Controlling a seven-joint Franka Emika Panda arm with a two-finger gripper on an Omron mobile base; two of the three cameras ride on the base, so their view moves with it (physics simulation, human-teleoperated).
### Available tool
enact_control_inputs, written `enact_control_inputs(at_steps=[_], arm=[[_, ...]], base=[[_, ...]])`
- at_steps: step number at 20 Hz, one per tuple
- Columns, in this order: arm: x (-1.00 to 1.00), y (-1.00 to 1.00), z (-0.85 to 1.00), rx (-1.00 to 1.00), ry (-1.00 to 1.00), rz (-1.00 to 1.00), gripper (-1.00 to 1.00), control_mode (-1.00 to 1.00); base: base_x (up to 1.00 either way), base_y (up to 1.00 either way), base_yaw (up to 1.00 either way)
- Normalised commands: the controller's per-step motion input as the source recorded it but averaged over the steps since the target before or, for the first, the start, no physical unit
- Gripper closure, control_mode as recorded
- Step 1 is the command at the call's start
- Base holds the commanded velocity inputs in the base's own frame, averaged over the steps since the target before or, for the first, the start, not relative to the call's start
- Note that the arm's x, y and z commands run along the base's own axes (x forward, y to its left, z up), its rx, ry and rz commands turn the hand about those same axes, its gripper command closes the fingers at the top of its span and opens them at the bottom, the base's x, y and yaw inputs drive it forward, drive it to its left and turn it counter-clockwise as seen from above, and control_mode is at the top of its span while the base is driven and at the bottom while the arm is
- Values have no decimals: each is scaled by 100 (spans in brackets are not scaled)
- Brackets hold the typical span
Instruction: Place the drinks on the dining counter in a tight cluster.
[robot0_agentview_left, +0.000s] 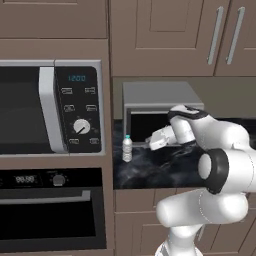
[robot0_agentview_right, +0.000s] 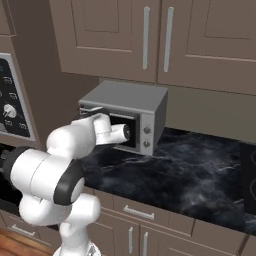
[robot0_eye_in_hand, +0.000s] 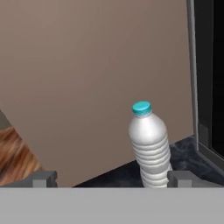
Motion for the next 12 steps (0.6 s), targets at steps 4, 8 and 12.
enact_control_inputs(at_steps=[4,8,12], arm=[[17,9,-18,0,0,0,-100,-100],[20,13,-34,0,0,0,-100,-100],[21,6,-35,0,-4,0,-100,-100]], base=[[0,0,0],[0,0,0],[0,0,0]])
